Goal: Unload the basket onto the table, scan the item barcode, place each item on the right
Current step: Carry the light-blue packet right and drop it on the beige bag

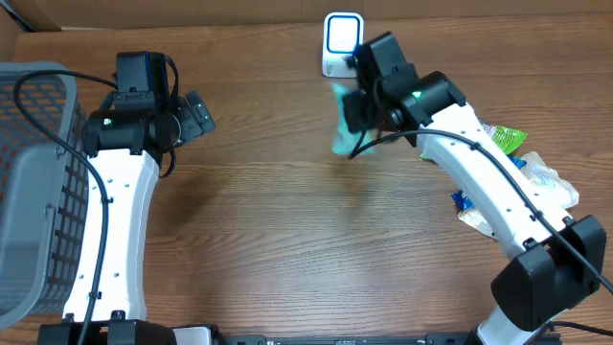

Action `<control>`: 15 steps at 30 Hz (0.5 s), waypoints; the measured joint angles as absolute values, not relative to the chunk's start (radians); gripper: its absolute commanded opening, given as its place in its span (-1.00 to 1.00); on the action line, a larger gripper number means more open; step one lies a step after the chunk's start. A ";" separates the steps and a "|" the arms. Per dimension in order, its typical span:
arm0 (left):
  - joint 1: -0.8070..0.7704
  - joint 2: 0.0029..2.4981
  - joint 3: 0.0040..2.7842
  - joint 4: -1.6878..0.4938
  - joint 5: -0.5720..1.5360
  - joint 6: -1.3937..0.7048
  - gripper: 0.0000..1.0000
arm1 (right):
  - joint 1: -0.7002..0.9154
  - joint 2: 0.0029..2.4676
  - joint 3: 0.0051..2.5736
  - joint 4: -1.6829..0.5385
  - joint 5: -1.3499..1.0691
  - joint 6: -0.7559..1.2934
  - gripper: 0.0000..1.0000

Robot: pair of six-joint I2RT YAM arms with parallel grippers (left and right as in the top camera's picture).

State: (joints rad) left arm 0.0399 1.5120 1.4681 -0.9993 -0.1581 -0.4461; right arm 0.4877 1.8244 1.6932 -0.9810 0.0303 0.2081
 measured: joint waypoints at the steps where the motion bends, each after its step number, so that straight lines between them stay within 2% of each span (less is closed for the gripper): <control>1: 0.040 1.512 1.468 -1.000 -0.158 -0.446 0.99 | 0.465 1.824 1.692 -1.058 0.025 0.270 -0.93; 4: 0.040 1.512 1.468 -1.000 -0.158 -0.446 1.00 | 0.379 1.824 1.692 -1.204 0.000 0.374 -0.93; 6: 0.040 1.512 1.468 -1.000 -0.158 -0.446 1.00 | 0.234 1.824 1.692 -1.262 -0.037 0.433 -0.93; 9: 0.040 1.512 1.468 -1.000 -0.158 -0.446 1.00 | 0.067 1.822 1.687 -1.275 -0.074 0.465 -0.93; 12: 0.040 1.512 1.468 -1.000 -0.158 -0.446 0.99 | -0.081 1.817 1.626 -1.194 -0.095 0.482 -0.91; 15: 0.040 1.512 1.468 -0.999 -0.158 -0.446 0.99 | -0.169 1.816 1.521 -1.084 -0.102 0.495 -0.59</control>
State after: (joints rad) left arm 0.0399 1.5120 1.4681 -0.9985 -0.1581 -0.4461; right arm -0.1688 1.8156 1.5208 -1.0843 -0.1017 0.4950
